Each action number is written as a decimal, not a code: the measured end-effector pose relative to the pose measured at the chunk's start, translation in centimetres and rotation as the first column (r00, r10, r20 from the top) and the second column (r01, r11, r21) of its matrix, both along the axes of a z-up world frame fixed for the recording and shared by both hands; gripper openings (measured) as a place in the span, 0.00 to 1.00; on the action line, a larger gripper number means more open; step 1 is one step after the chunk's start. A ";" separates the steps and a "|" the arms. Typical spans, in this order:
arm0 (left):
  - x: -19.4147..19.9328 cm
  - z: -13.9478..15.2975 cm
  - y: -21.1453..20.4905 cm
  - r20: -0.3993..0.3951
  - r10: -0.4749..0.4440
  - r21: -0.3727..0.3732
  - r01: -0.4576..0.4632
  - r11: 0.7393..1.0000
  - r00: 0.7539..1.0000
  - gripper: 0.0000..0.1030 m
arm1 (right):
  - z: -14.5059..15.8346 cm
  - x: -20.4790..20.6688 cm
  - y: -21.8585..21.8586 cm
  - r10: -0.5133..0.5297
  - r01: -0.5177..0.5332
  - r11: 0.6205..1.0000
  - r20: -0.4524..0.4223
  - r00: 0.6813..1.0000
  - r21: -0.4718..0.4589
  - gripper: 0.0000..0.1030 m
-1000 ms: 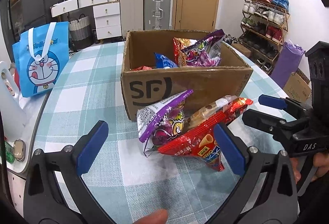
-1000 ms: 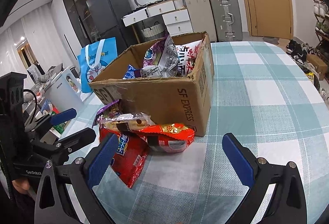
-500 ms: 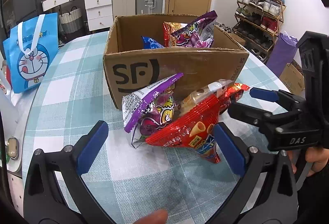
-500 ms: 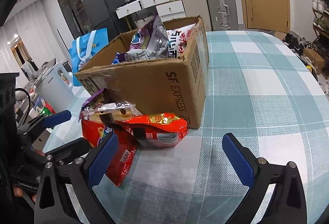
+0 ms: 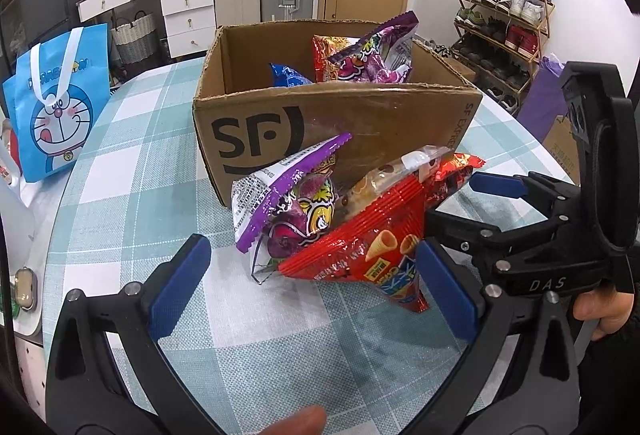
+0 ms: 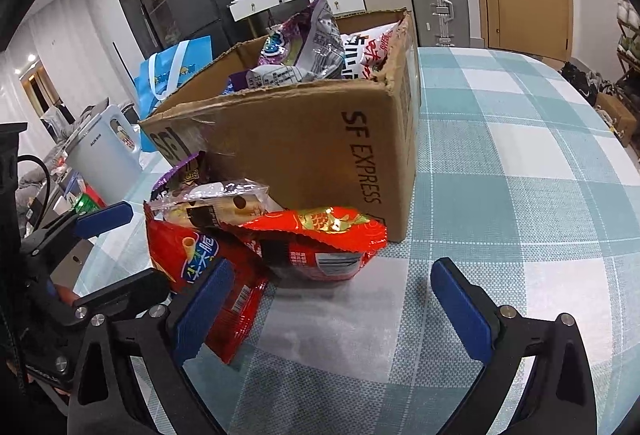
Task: Organize snacks
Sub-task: 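Grasp the red chip bag with the right gripper while the left gripper grasps the red triangular snack bag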
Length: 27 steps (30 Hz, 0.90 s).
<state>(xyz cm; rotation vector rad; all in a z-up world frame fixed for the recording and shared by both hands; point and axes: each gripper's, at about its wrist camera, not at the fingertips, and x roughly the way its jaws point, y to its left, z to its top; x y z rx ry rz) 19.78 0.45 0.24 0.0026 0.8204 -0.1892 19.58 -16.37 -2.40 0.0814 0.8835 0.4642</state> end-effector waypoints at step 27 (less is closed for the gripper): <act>-0.3 0.0 0.0 0.000 -0.008 -0.001 0.008 1.000 1.000 0.99 | 0.9 -1.3 0.5 0.062 -0.065 0.997 0.045 0.997 0.048 0.44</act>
